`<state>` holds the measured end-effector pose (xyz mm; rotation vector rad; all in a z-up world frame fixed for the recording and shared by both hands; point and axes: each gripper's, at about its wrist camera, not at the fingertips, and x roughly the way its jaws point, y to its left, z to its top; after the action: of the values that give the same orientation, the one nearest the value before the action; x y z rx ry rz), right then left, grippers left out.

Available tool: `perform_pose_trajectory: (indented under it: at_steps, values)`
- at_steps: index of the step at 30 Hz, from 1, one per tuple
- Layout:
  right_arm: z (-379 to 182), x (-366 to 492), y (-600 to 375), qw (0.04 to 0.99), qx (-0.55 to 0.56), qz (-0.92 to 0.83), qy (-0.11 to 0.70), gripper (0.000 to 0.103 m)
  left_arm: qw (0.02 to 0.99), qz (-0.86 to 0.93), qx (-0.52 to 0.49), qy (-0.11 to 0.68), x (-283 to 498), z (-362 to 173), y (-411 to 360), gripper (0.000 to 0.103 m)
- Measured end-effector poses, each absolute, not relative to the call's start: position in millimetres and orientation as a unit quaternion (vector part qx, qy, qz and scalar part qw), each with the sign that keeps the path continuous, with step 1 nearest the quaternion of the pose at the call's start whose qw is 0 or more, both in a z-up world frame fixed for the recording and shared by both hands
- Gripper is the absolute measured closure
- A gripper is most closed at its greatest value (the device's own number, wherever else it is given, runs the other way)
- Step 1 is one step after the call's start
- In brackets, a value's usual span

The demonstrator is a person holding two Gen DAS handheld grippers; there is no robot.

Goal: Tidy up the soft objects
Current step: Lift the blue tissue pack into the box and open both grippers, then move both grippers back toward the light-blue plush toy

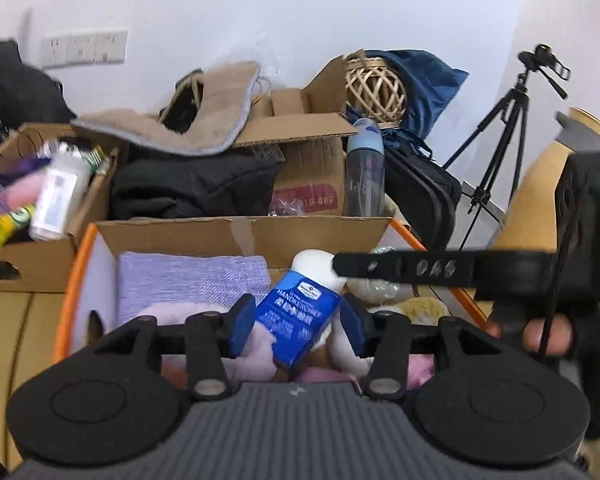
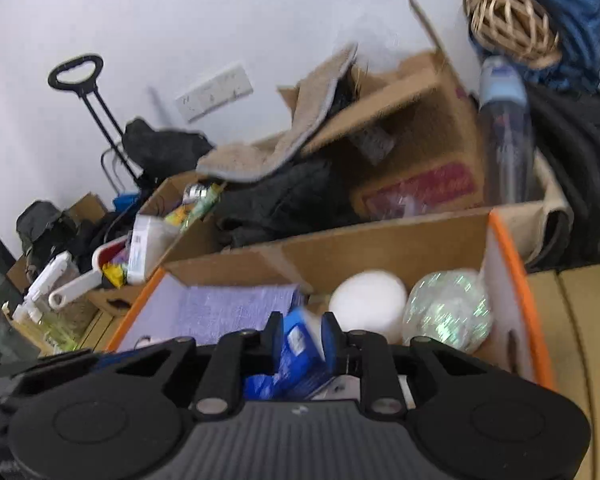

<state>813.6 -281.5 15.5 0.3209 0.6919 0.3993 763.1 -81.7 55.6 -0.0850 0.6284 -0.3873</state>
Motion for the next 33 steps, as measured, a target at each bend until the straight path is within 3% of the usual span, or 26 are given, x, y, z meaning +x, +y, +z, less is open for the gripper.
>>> perform_pose_trajectory:
  at_steps: [6,9,11,19,33]
  values:
    - [50.6,744.4,-300.2,0.924,0.131,0.199,0.301,0.081,0.951,-0.171,-0.020,0.256,682.7,83.8,-53.4,0.050]
    - [67.7,679.4,-306.6,0.933,0.106,0.212,0.271,0.075,0.963,-0.163,0.009,0.212,621.0,91.0,-40.8,0.037]
    - [74.8,635.8,-306.1,0.938,0.082,0.221,0.255,0.066,0.970,-0.148,0.020,0.194,580.2,94.0,-34.5,0.024]
    - [75.4,489.0,-293.7,0.949,0.037,0.233,0.209,0.059,0.982,-0.097,-0.010,0.163,463.2,97.5,-10.8,0.007]
    - [55.8,336.5,-305.4,0.962,0.052,0.189,0.191,0.046,0.982,-0.061,-0.023,0.180,343.4,78.2,-2.8,0.001]
